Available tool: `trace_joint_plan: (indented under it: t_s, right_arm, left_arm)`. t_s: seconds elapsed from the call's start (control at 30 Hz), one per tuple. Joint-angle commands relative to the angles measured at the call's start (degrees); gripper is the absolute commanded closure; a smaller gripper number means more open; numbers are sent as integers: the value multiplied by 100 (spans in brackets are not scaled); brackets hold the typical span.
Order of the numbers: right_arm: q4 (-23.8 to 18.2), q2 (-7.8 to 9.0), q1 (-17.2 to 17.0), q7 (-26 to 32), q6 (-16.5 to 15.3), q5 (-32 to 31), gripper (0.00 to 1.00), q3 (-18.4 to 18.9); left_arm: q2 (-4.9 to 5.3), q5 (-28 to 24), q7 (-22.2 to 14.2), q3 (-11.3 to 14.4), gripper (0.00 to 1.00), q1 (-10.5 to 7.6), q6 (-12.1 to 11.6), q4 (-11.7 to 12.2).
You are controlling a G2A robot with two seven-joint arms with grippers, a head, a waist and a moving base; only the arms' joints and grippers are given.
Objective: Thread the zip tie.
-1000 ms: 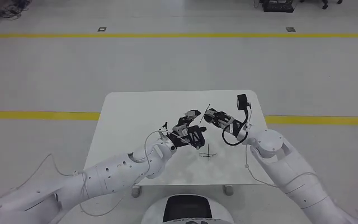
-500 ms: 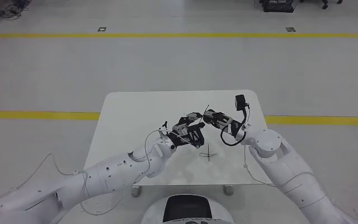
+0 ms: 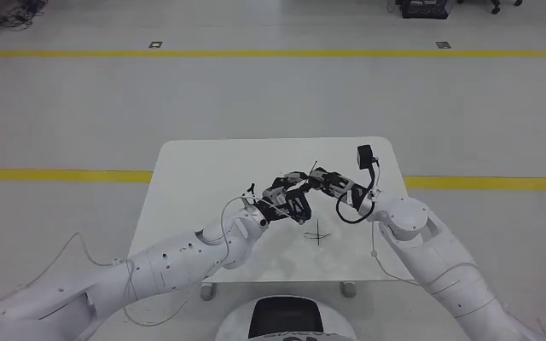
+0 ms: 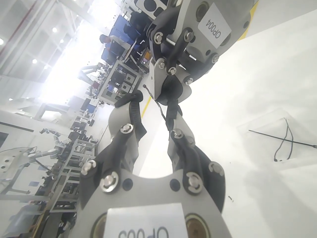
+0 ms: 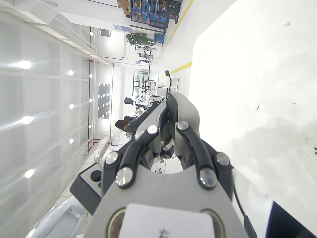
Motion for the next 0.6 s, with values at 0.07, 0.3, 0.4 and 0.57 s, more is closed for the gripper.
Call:
trace_joint_plan:
  t_s: [0.07, 0.3, 0.4, 0.57]
  right_arm:
    - [-8, -16, -20, 29, -20, -24, 100, 27]
    - [-8, -45, -53, 72, -42, -49, 100, 73]
    - [-6, -58, -65, 83, -46, -51, 100, 94]
    - [2, -77, -80, 117, -42, -80, 0, 129]
  left_arm:
    - [-9, 0, 12, 0, 88, 5, 0, 18]
    - [-23, 0, 42, 0, 100, 14, 0, 43]
    - [-28, 0, 58, 0, 100, 20, 0, 51]
    - [-25, 0, 25, 0, 100, 58, 0, 28]
